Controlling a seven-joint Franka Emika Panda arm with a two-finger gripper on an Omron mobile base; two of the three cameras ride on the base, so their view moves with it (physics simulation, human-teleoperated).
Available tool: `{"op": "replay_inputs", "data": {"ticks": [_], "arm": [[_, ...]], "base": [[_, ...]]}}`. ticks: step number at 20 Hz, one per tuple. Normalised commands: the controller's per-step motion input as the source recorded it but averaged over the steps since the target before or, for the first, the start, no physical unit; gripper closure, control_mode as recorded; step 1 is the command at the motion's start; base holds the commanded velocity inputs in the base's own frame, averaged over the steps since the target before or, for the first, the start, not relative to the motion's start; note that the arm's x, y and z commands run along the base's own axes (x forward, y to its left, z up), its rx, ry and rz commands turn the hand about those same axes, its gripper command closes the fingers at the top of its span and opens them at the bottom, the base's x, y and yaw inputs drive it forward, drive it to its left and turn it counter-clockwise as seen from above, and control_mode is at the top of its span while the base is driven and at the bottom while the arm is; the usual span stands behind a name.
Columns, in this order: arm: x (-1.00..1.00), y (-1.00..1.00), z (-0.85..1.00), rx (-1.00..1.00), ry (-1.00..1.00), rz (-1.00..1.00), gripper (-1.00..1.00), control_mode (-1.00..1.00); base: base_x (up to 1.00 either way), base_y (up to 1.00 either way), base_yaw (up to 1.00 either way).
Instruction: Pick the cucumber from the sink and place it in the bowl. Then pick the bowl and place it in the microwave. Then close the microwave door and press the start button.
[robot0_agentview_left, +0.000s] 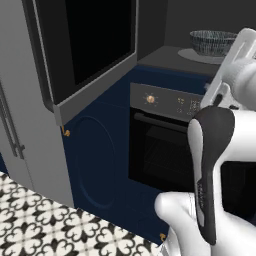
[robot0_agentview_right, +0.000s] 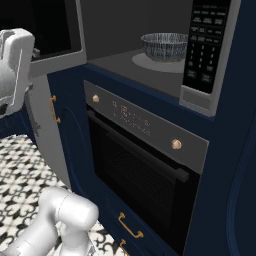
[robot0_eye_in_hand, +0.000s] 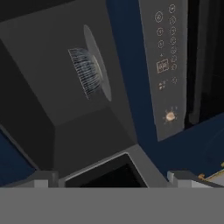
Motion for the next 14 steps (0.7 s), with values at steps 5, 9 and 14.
{"op": "replay_inputs", "data": {"ticks": [5, 9, 14], "arm": [[-0.74, 0.98, -0.25, -0.10, -0.03, 0.00, -1.00, -1.00], [-0.26, 1.00, -0.48, -0.13, -0.13, 0.00, -1.00, -1.00], [0.01, 1.00, -0.58, -0.18, -0.14, -0.01, -1.00, -1.00]], "base": [[0.00, 0.00, 0.00], [0.00, 0.00, 0.00], [0.00, 0.00, 0.00]]}}
